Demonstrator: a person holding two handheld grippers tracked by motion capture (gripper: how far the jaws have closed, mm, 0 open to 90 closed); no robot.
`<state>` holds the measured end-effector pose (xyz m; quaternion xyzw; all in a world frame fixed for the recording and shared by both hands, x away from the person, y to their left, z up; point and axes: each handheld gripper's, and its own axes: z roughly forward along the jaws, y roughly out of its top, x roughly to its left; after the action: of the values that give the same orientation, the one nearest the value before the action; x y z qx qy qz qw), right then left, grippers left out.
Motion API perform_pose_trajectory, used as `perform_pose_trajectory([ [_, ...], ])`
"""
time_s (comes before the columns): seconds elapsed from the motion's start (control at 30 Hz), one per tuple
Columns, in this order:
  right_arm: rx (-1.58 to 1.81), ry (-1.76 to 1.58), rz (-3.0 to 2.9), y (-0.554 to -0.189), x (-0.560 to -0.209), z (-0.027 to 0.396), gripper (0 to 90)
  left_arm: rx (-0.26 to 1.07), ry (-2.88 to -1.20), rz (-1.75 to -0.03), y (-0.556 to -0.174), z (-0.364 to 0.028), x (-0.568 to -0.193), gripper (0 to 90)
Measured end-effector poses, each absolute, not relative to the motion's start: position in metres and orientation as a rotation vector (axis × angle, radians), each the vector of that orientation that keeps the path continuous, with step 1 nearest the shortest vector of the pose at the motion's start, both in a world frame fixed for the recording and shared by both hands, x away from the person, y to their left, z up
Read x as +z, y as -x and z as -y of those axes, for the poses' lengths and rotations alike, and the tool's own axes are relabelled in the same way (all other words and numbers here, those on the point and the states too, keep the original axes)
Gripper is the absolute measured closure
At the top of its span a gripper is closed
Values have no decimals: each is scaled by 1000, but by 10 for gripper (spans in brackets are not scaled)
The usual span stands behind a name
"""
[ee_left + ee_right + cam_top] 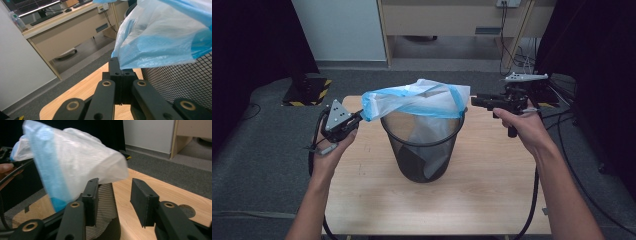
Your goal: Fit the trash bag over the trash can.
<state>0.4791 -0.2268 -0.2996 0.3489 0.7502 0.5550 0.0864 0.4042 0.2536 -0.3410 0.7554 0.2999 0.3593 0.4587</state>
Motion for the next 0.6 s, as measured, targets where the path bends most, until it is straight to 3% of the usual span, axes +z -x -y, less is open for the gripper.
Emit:
perform_pose_trajectory([
  [0.13,1656,-994,-2238,-467,-294,224,499,884,-1858,-737,-403,-253,-341,900],
  [0.6,1635,-875,-2230,-457,-283,192,132,876,-1871,-716,-400,-244,-341,900],
])
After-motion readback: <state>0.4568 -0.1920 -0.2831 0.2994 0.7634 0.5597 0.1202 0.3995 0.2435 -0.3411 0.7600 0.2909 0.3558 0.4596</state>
